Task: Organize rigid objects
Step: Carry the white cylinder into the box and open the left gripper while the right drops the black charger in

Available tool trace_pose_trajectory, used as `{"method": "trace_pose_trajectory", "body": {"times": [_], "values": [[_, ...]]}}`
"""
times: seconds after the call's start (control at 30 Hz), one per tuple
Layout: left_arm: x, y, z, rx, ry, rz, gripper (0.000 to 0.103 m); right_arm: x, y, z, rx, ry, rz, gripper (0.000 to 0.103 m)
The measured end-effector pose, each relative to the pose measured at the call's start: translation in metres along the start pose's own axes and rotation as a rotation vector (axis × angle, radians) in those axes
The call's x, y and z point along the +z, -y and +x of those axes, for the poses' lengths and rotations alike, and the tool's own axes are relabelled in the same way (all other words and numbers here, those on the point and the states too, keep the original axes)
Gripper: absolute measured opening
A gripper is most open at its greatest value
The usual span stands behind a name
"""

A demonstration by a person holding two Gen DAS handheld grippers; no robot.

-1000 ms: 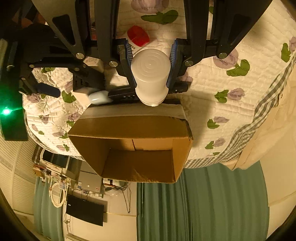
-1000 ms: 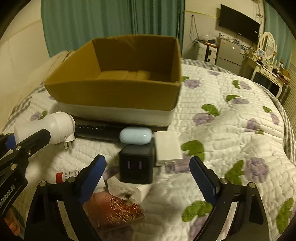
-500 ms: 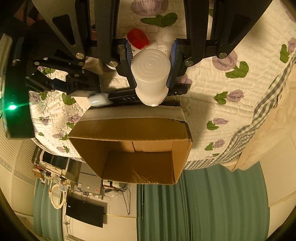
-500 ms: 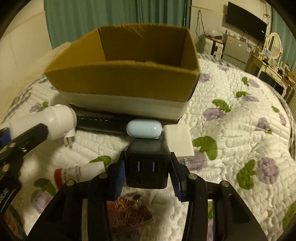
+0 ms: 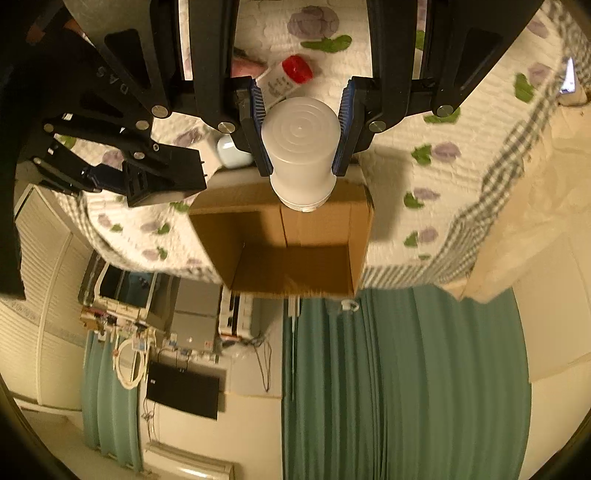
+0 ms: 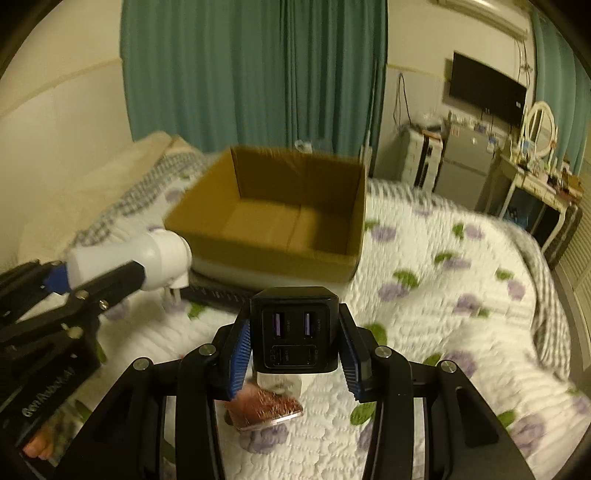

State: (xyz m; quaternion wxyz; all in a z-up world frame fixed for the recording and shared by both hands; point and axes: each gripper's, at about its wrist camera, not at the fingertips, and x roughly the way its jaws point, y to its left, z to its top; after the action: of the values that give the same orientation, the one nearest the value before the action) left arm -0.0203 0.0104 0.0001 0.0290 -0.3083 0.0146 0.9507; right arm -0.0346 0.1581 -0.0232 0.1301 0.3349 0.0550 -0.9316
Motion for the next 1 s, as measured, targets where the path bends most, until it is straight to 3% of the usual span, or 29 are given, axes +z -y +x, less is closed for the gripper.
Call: {"method": "trace_pose_trajectory", "body": {"times": [0.27,0.57,0.8,1.0], "values": [[0.046,0.001,0.004,-0.014,0.061,0.023,0.033,0.057,0.01,-0.015,0.023,0.118,-0.024,0.041],[0.093,-0.005,0.078,-0.012,0.069,0.041,0.033,0.104,0.029,0.036,0.011,0.162,-0.001,0.041],[0.091,-0.011,0.154,0.019,0.045,0.04,0.033,0.108,0.039,0.098,0.027,0.125,0.019,0.041],[0.079,-0.009,0.183,0.021,0.031,0.054,0.035,0.099,0.045,0.128,0.053,0.094,0.038,0.041]]}}
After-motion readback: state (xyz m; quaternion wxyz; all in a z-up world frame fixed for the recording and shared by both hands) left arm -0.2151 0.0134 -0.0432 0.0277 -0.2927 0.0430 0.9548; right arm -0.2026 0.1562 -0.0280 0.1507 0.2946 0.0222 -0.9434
